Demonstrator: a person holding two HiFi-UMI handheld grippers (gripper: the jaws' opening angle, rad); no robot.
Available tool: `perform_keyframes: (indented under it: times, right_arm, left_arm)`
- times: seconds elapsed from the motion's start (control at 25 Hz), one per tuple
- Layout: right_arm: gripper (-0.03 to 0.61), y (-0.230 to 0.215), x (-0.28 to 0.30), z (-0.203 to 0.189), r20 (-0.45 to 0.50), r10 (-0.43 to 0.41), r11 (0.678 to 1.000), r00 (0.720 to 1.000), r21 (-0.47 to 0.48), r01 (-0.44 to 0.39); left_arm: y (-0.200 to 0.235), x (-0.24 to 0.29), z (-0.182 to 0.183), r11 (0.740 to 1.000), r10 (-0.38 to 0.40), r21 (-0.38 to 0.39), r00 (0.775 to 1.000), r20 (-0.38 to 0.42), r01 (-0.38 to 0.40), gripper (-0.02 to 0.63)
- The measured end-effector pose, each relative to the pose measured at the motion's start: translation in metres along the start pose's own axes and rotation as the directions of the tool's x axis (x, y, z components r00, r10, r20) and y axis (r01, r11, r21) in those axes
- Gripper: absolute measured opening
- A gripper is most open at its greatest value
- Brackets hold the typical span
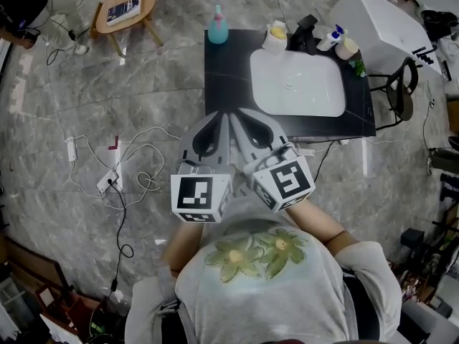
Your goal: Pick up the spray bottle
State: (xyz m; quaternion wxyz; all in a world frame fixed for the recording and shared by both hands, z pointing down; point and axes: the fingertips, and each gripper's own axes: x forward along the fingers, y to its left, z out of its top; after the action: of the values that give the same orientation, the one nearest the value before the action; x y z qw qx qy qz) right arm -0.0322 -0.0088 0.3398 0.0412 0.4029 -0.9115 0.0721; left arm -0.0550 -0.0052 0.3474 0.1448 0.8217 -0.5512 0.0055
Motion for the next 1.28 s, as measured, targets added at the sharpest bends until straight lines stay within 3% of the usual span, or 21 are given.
perform_keyframes:
  times: [1.28]
  right_arm:
    - [0.021, -0.047, 0.056, 0.020, 0.029, 0.018, 1.000, 0.999, -0.006, -0.018]
  left_arm:
    - [0.028, 0.066, 0.026, 1.000, 0.005, 0.026, 1.000, 0.013, -0.005, 0.008]
